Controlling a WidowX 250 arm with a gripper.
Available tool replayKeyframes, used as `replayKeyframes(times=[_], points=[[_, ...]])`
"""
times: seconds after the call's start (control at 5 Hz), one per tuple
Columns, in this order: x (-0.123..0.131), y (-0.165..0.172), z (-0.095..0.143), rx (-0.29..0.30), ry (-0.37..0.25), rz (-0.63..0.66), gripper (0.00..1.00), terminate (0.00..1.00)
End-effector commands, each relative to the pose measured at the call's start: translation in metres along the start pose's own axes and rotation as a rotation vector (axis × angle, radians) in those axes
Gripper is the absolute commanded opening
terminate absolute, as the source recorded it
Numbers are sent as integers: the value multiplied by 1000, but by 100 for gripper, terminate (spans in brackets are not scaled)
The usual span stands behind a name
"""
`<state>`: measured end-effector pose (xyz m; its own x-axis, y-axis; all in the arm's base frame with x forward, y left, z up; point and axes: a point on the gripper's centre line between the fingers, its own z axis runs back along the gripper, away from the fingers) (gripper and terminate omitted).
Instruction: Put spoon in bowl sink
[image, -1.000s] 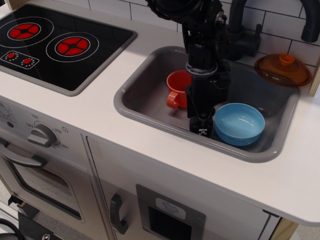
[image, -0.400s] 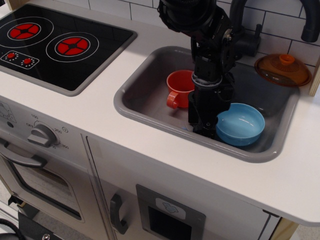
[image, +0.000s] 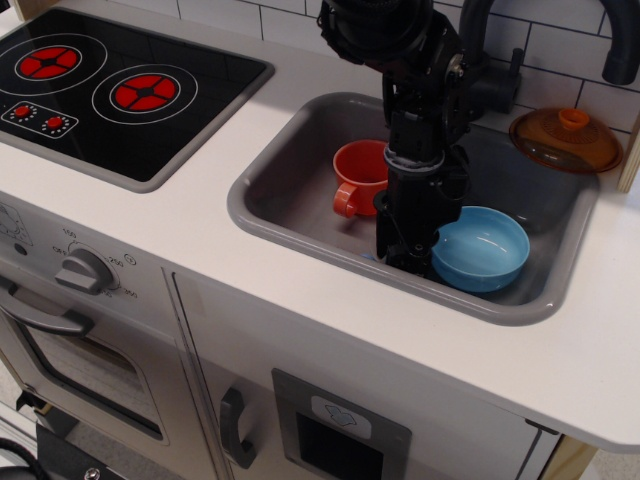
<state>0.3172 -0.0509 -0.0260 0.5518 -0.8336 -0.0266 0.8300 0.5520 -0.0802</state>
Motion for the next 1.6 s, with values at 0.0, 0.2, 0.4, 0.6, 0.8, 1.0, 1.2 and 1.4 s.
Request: replayKeyframes(times=[0.0,0.2,0.4,0.6,0.8,1.0,1.2,1.4], points=[[-4,1,18,-21,-2,33,0,0],[-11,1,37,-15,8,52,0,0],[-15,3,61,10,-16,79,0,0],[-12,3,80,19,-35,110,0,0],[9,4,82,11,-40,122,0,0],[34,14,74,8,-32,158,0,0],[52,23,66,28,-41,184,0,0],[64,20,58,8,-30,178,0,0]])
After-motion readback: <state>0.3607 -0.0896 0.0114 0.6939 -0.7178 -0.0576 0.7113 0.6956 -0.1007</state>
